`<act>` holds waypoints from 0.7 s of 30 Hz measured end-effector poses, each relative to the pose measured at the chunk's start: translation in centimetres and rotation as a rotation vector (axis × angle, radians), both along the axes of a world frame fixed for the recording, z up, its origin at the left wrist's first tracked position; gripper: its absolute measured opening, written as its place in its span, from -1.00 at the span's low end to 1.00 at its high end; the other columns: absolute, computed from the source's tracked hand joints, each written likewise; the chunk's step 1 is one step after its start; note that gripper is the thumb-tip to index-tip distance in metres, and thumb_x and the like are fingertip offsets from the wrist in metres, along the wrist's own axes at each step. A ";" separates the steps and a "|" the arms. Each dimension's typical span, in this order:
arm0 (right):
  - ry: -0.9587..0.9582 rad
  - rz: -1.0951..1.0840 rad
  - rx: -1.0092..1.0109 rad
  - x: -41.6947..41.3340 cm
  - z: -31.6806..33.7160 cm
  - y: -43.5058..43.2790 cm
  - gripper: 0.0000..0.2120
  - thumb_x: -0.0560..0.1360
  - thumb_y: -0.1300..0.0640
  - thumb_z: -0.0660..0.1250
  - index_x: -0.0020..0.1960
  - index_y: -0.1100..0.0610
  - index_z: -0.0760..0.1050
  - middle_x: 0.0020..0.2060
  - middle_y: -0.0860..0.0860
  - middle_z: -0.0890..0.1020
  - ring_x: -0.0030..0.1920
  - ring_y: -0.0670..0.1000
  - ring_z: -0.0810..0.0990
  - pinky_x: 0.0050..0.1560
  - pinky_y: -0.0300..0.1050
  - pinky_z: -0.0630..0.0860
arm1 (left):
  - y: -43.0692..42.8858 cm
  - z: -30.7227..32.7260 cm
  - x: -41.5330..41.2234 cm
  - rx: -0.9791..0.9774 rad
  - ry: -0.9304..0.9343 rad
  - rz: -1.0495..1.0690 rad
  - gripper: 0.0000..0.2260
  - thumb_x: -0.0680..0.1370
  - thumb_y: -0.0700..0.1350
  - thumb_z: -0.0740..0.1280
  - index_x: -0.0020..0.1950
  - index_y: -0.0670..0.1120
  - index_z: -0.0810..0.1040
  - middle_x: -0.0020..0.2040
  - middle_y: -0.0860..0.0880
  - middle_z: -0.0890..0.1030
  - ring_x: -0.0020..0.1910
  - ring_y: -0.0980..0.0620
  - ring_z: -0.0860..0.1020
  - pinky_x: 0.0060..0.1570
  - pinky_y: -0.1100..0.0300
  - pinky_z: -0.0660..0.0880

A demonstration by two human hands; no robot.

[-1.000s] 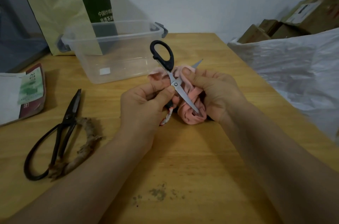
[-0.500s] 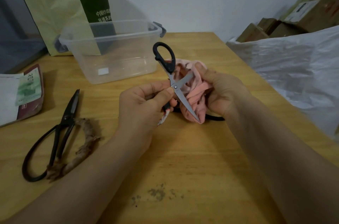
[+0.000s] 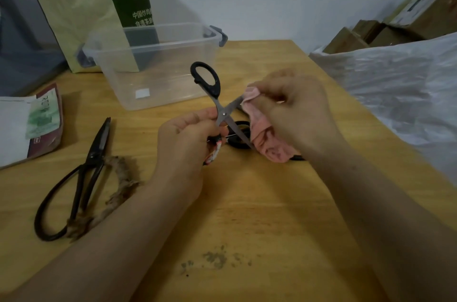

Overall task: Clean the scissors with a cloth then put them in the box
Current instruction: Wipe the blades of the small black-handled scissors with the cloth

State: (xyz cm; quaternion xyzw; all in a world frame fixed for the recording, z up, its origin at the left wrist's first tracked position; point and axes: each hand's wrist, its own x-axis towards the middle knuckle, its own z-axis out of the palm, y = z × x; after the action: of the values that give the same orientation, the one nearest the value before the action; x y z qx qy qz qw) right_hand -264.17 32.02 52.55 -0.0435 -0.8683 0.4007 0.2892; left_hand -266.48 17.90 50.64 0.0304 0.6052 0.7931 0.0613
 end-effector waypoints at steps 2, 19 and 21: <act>0.012 0.011 0.072 -0.3 -0.9 -0.7 -0.89 0.47 0.17 0.42 -0.03 0.05 0.67 -0.05 -0.07 0.57 -0.03 -0.11 0.54 0.04 -0.19 0.51 | 0.1 -0.2 -0.1 -0.001 -0.002 -0.038 -0.76 0.40 -0.48 0.26 -0.17 -0.20 0.62 -0.34 -0.16 0.63 -0.36 -0.05 0.52 -0.28 0.14 0.43; -0.208 0.158 0.181 -0.4 -0.8 -1.4 -0.89 0.45 0.17 0.43 -0.25 0.02 0.60 -0.23 0.01 0.62 -0.20 0.01 0.61 -0.08 -0.03 0.56 | 0.2 -0.4 -0.1 -0.001 -0.039 -0.088 -0.74 0.45 -0.51 0.20 -0.07 -0.24 0.58 -0.37 -0.11 0.63 -0.47 0.10 0.53 -0.34 0.26 0.51; -0.283 0.157 0.180 -0.1 -0.4 -1.0 -0.89 0.44 0.15 0.44 -0.25 -0.01 0.61 -0.28 -0.10 0.60 -0.17 -0.03 0.61 -0.06 -0.10 0.57 | 0.3 -0.5 -0.2 -0.018 -0.045 -0.084 -0.74 0.45 -0.51 0.20 -0.08 -0.23 0.58 -0.38 -0.11 0.63 -0.43 0.03 0.51 -0.31 0.18 0.43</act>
State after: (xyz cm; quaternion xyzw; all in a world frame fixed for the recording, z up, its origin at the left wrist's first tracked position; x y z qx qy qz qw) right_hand -264.29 31.06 52.13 -0.0056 -0.9334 0.3324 0.1348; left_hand -266.72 18.17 50.16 0.0376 0.6088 0.7850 0.1083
